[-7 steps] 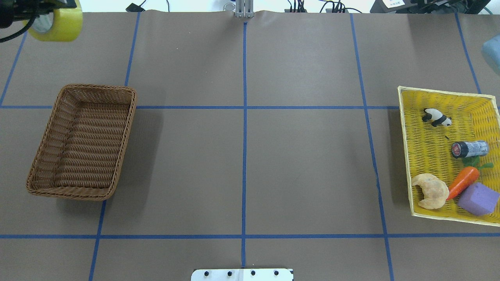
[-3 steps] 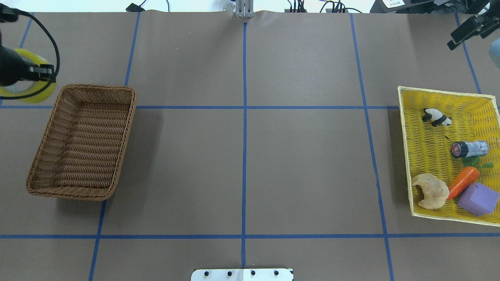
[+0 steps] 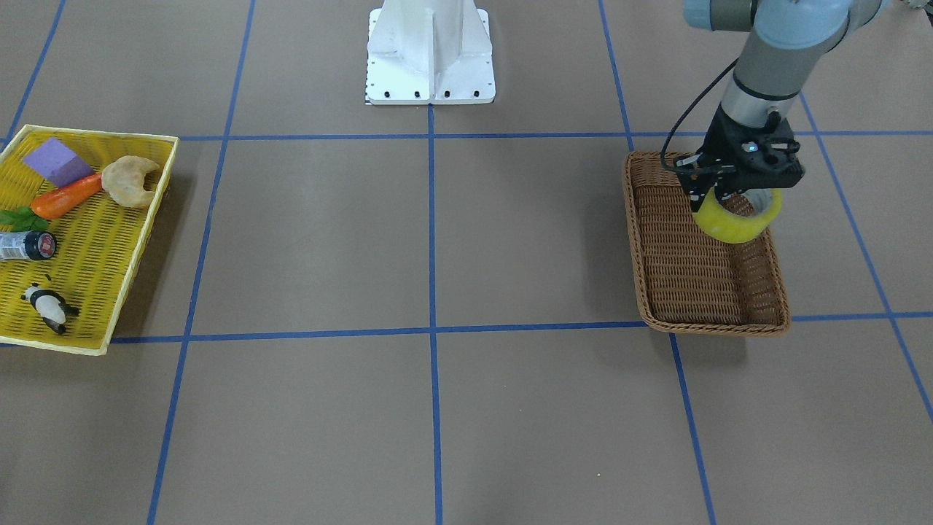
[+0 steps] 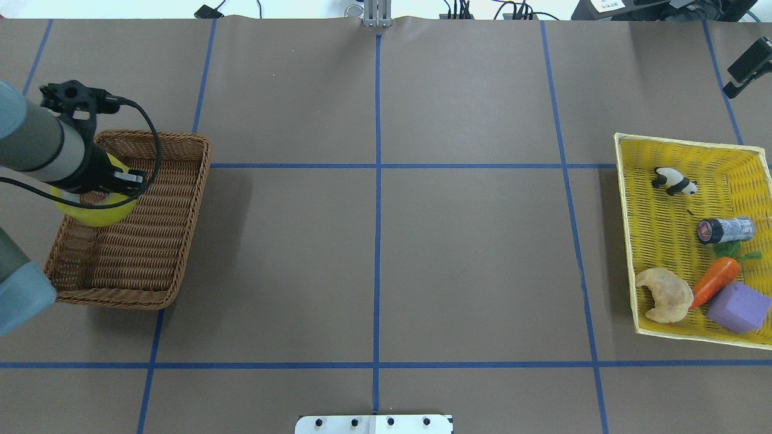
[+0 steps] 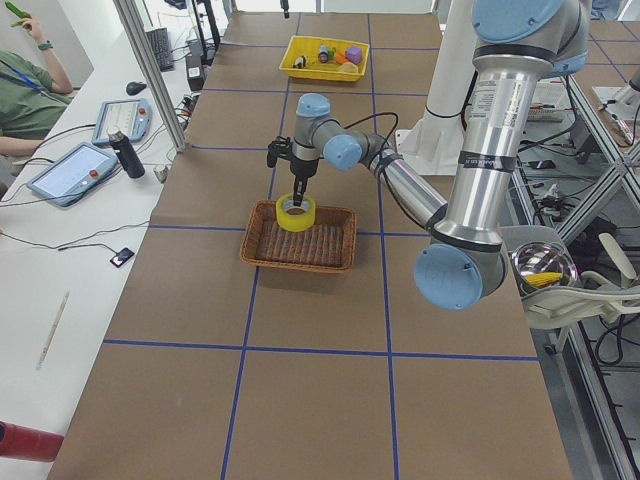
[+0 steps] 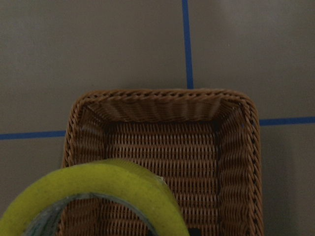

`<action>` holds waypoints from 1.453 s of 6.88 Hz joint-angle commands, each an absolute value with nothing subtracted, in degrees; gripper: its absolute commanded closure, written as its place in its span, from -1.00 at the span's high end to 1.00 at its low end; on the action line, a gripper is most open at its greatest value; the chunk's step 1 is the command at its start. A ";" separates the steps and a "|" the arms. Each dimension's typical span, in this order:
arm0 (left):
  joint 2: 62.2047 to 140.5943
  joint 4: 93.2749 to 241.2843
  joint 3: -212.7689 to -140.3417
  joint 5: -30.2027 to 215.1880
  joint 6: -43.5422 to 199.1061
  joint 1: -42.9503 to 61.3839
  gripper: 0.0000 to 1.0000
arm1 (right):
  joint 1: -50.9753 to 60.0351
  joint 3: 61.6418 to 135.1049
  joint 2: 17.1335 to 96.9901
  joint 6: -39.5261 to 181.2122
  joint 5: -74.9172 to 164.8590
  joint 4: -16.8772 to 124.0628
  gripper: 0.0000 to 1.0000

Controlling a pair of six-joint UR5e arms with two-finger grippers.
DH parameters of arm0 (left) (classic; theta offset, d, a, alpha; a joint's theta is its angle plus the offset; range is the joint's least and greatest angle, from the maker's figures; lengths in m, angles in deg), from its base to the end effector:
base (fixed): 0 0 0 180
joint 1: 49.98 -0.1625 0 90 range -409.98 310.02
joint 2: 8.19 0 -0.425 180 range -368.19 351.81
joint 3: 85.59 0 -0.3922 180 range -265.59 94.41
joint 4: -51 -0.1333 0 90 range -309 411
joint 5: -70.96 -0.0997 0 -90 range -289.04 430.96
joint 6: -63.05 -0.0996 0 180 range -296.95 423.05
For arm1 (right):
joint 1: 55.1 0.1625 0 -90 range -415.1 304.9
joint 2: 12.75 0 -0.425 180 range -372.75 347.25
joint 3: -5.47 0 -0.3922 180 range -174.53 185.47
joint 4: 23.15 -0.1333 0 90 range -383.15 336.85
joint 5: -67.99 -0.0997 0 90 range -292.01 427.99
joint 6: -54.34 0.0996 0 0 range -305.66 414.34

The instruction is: Move tape to another basket

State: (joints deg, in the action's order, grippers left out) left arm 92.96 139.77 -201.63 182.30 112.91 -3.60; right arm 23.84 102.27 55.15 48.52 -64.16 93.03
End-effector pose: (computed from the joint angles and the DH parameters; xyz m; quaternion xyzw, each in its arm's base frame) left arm 0.2952 -0.4505 0.3590 0.0796 0.3416 0.0062 0.9364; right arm -0.0511 -0.6078 0.4358 0.0057 -0.3601 -0.1454 0.9215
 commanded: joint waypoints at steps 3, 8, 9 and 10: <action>96.48 140.47 -192.65 182.76 113.86 -7.00 -1.00 | 29.97 101.71 58.26 34.48 -63.23 102.71 1.00; 94.46 151.47 -187.52 182.75 113.85 -5.17 0.96 | 33.14 101.80 61.00 30.35 -61.12 102.44 1.00; 94.46 148.50 -188.84 183.80 113.77 -3.15 0.96 | 33.31 101.79 60.99 30.35 -61.12 102.53 1.00; 94.64 145.43 -190.42 184.94 111.24 -1.13 0.96 | 34.10 101.19 60.99 30.26 -61.55 102.53 1.00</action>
